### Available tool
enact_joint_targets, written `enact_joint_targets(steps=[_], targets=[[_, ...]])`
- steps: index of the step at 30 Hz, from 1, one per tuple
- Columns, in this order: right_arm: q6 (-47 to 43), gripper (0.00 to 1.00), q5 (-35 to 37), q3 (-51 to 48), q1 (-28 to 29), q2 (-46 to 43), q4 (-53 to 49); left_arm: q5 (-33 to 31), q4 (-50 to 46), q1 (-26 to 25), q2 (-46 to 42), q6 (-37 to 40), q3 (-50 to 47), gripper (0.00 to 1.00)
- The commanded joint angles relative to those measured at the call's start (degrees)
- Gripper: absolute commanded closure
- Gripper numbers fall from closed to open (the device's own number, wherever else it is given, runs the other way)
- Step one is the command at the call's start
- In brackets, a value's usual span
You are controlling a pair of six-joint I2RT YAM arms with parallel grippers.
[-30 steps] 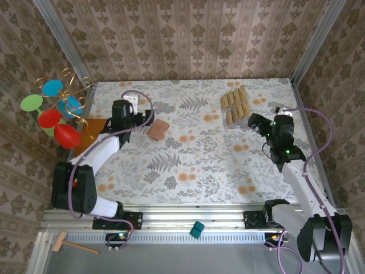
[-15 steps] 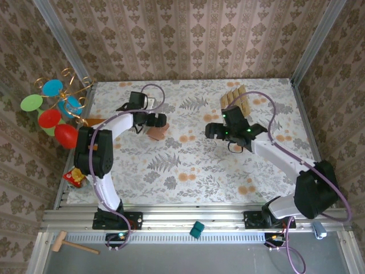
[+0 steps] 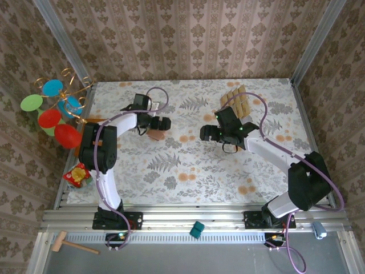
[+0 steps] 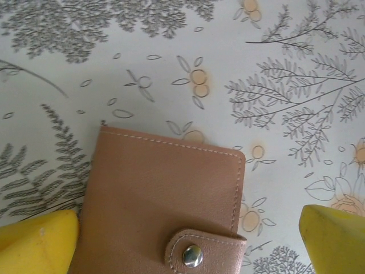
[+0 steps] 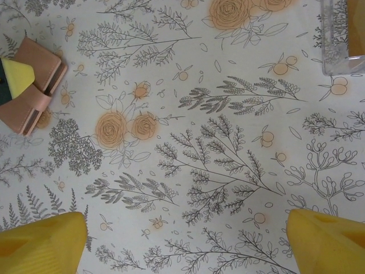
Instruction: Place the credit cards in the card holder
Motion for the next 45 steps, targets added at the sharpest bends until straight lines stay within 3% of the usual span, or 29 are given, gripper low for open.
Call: enact_joint_targets(steps=[1,10,18,24,30,35,39,45], targets=[[0.98,0.09,-0.23,2.09,-0.1,0.38,-0.96,2.09,0.63,-1.54,0.82,-0.4,-1.53,0.0],[0.69,0.08,1.39,1.95,-0.32,-0.94,-1.89,2.81,2.58,-6.53,-2.19,-2.93,-6.72,0.0],[0.51,0.08,1.53,0.01,-2.11,-3.15,-2.72,3.82,11.38,-14.28,-10.17,-13.69,-18.81,0.0],[0.81,0.08,1.3,-0.72,-2.72,-3.4,-3.05,1.73,13.22,-17.86,-15.92,-17.16,-22.13,0.0],[0.62,0.08,-0.52,-0.56,-2.74,-2.71,-3.05,-7.16,10.8,-16.81,-22.91,-21.67,-24.93,0.0],[0.38,0.09,-3.87,0.36,-2.74,-0.02,-2.85,-8.66,9.75,-14.75,-25.45,-27.42,-26.18,0.0],[-0.52,0.14,-8.8,1.8,-2.63,2.62,-3.45,-7.77,10.6,-13.8,-25.43,-28.49,-26.56,0.0],[0.04,0.27,-14.36,1.02,-2.34,5.51,-1.43,0.29,16.88,-10.97,-23.27,-29.81,-28.36,0.0]])
